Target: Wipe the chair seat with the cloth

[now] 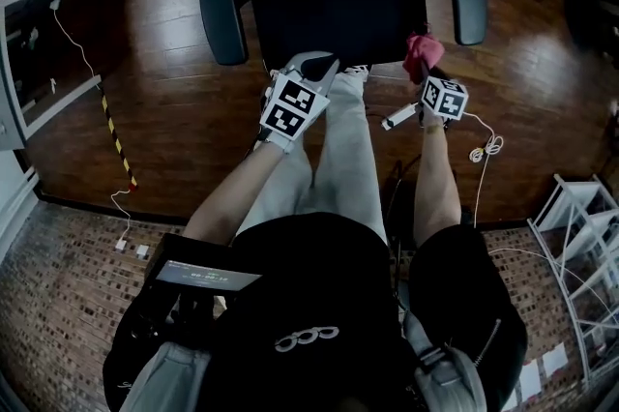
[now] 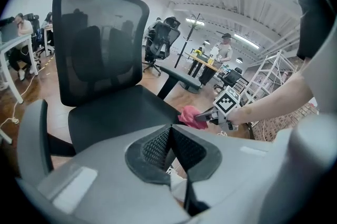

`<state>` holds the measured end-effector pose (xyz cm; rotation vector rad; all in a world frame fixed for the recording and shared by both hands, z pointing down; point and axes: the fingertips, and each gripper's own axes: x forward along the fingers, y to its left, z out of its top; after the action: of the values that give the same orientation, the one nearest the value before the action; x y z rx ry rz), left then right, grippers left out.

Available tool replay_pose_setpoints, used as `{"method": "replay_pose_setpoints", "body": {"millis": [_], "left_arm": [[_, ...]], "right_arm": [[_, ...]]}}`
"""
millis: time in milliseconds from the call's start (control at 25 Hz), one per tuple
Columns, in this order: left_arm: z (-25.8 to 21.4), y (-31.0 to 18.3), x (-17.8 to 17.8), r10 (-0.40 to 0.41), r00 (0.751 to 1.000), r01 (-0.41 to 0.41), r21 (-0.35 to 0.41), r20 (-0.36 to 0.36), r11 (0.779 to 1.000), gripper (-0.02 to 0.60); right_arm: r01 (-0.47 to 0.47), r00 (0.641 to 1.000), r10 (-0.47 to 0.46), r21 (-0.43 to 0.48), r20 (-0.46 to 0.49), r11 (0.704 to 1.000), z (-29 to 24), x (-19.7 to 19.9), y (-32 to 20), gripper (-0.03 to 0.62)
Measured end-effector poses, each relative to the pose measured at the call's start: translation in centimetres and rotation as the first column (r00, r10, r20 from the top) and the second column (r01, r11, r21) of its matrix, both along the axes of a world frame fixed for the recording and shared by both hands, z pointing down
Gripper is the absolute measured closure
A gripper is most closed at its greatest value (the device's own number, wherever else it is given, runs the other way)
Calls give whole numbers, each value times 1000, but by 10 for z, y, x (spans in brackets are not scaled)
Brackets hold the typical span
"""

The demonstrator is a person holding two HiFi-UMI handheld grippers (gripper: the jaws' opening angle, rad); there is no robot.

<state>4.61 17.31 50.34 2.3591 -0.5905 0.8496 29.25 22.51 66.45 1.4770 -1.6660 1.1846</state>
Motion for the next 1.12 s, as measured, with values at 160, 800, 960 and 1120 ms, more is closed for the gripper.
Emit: {"method": "replay_pose_setpoints", "body": {"millis": [160,800,960,1120], "left_arm": [[-35,-14,-1,-17,1000,18,33,-12,999,589],[-199,-93,-30,-117,984,146,219,-136,965,589],[-206,-99,-26,-114,984,144,234,-138,962,589],[-207,-101,-20,-100,986,131,242,-135,962,589]], "right_arm": [[21,998,-24,59,50,998,-53,-42,-21,510],[196,968,-248,499,40,844,-321,-170,-147,511],[198,966,-254,505,45,840,-327,-170,-144,514],[189,965,-256,509,64,840,-327,-170,-143,514]]}}
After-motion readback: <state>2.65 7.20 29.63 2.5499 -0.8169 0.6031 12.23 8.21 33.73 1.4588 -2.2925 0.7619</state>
